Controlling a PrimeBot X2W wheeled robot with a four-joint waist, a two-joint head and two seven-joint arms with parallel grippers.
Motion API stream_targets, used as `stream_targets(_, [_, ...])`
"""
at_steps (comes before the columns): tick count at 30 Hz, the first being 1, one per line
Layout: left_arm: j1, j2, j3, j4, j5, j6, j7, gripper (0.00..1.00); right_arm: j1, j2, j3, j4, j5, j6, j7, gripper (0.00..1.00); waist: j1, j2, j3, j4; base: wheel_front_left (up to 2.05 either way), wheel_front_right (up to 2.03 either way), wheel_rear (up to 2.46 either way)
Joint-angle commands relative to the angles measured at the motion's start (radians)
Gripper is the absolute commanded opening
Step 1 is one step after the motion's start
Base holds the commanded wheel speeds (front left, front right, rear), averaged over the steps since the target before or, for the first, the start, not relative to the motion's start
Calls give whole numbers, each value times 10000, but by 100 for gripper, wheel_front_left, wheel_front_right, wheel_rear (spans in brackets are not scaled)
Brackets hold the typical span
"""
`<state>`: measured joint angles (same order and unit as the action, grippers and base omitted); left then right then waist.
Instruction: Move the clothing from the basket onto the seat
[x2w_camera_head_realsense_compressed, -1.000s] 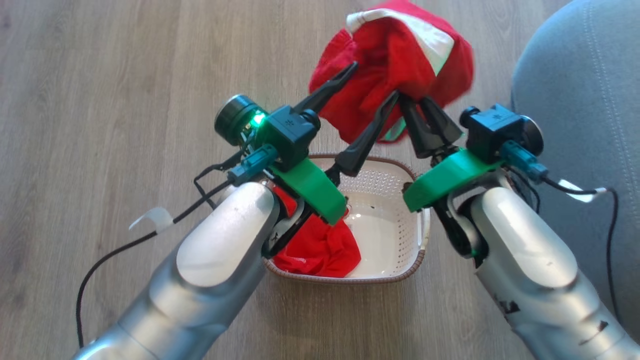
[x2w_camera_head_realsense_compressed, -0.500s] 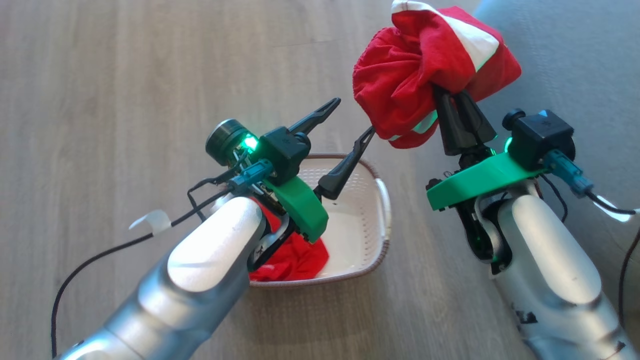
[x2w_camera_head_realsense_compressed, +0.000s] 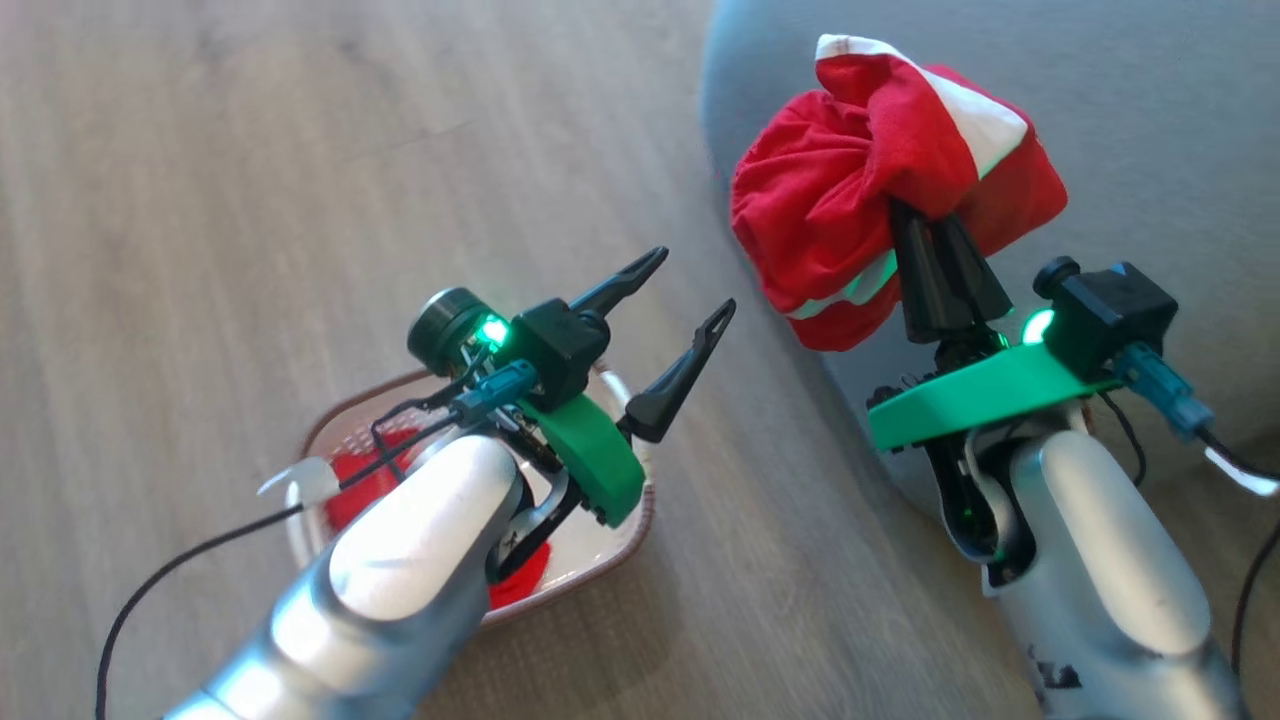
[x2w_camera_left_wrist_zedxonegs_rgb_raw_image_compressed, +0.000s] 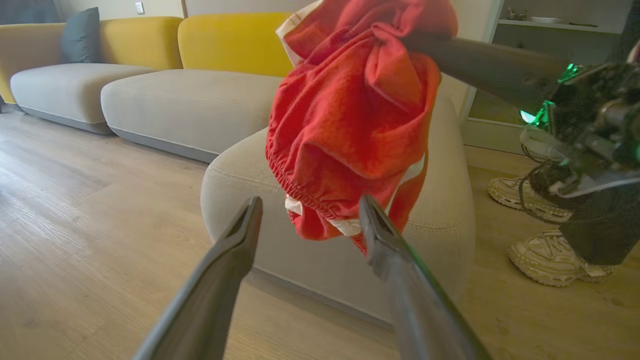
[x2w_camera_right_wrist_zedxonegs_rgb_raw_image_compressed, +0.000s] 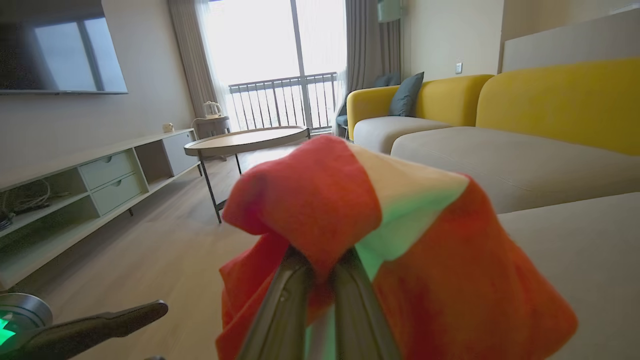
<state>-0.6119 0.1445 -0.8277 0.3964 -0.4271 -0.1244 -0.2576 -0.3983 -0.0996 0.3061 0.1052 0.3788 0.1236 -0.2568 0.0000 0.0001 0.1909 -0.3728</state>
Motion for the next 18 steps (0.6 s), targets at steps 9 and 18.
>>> stream_targets(9, [-69,198,270,-654,-65,-63,-42,100,465,166,-381,-911,-89,71,-49,0,0,-1,-120,-1205,0,0,0])
stream_targets(18, [-289,343,-71,-969,-70,-63,-42,100,360,239,-1669,-1331,-398,71,-49,0,0,-1,551,-1014,0,0,0])
